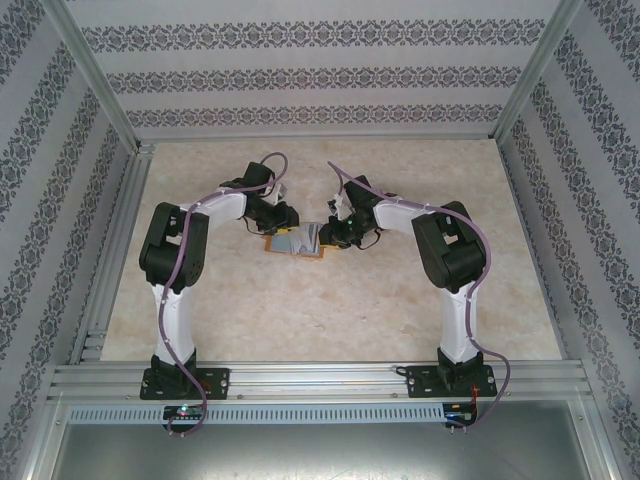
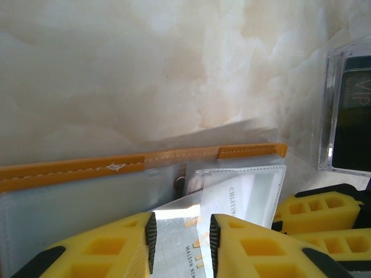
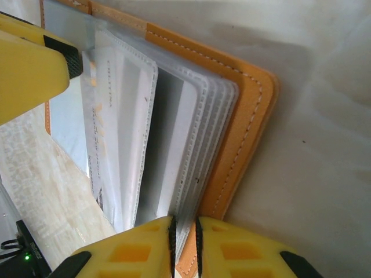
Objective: Put the credit cards into the card holder
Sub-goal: Insert the credit card into the card slot.
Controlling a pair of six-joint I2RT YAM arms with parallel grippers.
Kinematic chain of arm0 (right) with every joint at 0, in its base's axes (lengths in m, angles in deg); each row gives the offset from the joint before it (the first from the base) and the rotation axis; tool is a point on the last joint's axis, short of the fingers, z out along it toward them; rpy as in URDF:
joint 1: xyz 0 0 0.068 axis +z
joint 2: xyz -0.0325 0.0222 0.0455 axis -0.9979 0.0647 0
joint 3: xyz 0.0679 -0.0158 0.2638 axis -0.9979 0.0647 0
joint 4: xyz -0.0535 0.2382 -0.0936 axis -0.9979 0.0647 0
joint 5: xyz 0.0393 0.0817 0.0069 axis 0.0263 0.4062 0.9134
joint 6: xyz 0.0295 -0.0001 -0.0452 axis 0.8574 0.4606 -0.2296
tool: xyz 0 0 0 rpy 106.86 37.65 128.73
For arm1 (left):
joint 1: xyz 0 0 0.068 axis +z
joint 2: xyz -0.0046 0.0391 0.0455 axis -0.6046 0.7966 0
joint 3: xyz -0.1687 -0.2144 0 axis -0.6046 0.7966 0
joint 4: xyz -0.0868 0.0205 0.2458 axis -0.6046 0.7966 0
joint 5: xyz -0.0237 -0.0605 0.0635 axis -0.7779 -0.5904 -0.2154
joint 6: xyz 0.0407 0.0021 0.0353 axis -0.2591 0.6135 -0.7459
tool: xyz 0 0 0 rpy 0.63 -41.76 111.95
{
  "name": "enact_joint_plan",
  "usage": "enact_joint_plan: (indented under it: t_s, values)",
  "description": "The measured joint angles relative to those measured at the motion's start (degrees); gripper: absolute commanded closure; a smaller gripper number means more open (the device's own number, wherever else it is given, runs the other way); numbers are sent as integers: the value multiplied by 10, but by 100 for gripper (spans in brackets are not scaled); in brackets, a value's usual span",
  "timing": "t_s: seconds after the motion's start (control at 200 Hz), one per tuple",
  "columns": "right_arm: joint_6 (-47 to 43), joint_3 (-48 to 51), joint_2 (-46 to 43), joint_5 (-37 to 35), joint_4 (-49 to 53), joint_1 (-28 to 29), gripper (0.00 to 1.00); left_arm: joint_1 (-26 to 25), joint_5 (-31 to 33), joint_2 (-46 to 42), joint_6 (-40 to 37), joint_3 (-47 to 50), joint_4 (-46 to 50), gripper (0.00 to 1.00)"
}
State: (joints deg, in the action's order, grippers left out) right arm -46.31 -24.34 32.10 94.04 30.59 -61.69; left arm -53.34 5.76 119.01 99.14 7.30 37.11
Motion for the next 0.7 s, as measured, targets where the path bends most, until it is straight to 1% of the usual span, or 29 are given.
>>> enact_joint_plan:
  t_s: [0.25, 0.39, 0.699]
  values:
    - [-2, 0, 0, 0, 0, 0, 80, 0, 14, -19, 2, 16, -4, 64]
    - [-2, 0, 0, 0, 0, 0, 80, 0, 18, -23, 11, 26, -5, 67]
    - [-4, 0, 0, 0, 0, 0, 80, 0, 40, -23, 19, 33, -5, 68]
